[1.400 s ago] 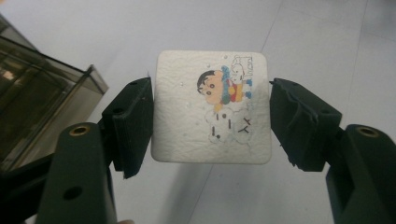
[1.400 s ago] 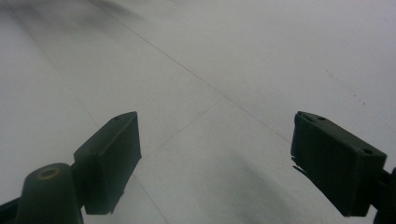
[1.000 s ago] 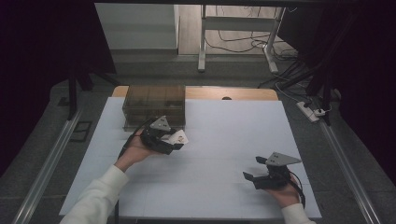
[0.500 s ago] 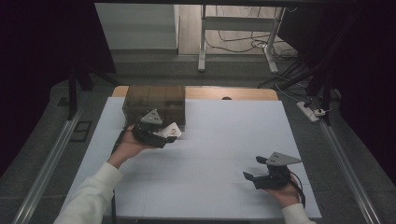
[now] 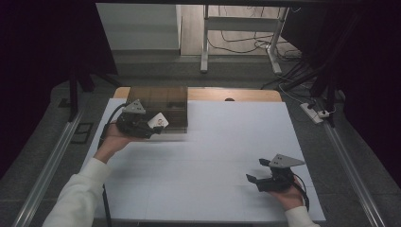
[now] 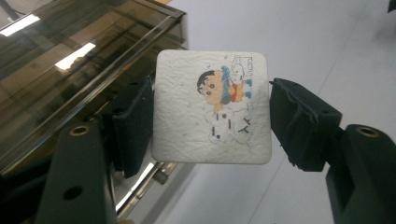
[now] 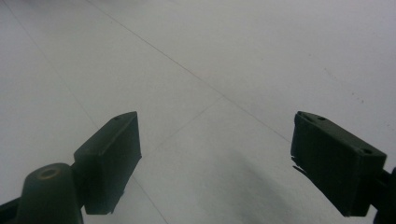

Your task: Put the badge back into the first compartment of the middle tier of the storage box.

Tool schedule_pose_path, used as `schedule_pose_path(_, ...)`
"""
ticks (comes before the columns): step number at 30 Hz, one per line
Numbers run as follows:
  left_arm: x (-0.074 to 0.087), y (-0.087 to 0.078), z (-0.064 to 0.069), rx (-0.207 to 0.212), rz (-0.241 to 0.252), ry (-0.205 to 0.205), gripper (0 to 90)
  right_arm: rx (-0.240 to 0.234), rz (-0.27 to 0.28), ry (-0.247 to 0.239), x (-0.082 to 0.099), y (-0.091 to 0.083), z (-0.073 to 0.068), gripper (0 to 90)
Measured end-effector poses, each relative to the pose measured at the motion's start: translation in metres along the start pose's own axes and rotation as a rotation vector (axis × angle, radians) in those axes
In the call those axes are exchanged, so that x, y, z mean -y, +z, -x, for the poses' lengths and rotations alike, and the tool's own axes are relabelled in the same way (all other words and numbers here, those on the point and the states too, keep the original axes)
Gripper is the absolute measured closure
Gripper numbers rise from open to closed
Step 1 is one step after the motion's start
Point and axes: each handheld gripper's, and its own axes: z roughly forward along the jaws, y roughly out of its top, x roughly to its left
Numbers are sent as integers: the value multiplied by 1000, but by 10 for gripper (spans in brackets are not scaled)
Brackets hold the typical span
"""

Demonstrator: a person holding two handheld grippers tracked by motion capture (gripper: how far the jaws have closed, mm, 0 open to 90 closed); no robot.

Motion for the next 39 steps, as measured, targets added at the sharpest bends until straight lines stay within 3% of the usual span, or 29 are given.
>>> schedule_pose_path(18, 13, -16, -28, -54, -6, -58, 329, 1, -2, 6, 1, 0, 0, 156)
schedule_pose_path(39, 40, -10, -58, -55, -76, -122, 329, 5, -12, 8, 2, 2, 1, 158)
